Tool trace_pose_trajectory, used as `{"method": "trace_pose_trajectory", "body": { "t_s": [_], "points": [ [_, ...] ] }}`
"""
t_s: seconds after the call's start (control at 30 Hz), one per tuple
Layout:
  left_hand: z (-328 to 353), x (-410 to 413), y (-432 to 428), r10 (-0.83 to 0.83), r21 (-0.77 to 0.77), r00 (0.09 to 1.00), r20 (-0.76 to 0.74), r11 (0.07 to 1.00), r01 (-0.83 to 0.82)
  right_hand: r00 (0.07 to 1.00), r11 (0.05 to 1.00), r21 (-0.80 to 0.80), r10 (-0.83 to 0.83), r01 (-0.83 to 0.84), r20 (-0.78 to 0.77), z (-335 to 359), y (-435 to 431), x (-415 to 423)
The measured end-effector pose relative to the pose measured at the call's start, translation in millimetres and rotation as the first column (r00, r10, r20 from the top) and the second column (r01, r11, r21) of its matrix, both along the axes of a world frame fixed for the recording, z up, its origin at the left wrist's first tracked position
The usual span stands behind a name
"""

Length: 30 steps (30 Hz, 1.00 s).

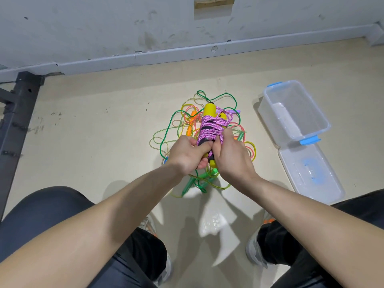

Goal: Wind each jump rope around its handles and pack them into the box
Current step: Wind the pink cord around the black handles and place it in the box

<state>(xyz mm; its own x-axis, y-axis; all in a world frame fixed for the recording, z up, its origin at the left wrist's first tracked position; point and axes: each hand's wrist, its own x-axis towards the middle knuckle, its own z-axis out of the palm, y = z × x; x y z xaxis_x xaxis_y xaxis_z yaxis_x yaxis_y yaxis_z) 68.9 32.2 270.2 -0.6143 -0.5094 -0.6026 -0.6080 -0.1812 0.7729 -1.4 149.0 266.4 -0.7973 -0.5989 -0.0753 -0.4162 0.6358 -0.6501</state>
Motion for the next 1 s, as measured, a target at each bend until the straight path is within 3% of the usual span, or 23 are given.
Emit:
{"method": "trace_pose_trajectory", "body": {
  "t_s": [0.17,0.37,0.63,1.0],
  "points": [
    [-0.9,3.4,-1.0,-0.120,-0.023,0.992,0.050,0.992,0.121,0.996,0.978,0.186,0.088,-0.091,0.026,-0.2,1.4,-13.7],
    [-0.7,5.0,2.8,-0.121,0.012,0.991,0.049,0.993,0.121,0.980,0.920,0.350,0.199,-0.179,-0.024,6.6,3.0,-26.4],
    [2.2,4.3,9.2,-0.216,-0.055,0.976,0.005,0.975,0.216,0.995,0.948,0.314,0.072,-0.044,-0.076,14.1,4.5,-39.9],
    [7.6,6.0,11.0,-0.259,0.020,0.965,-0.050,0.965,0.260,0.994,0.969,0.239,-0.045,0.067,-0.097,5.5,4.6,-51.9]
  ]
}}
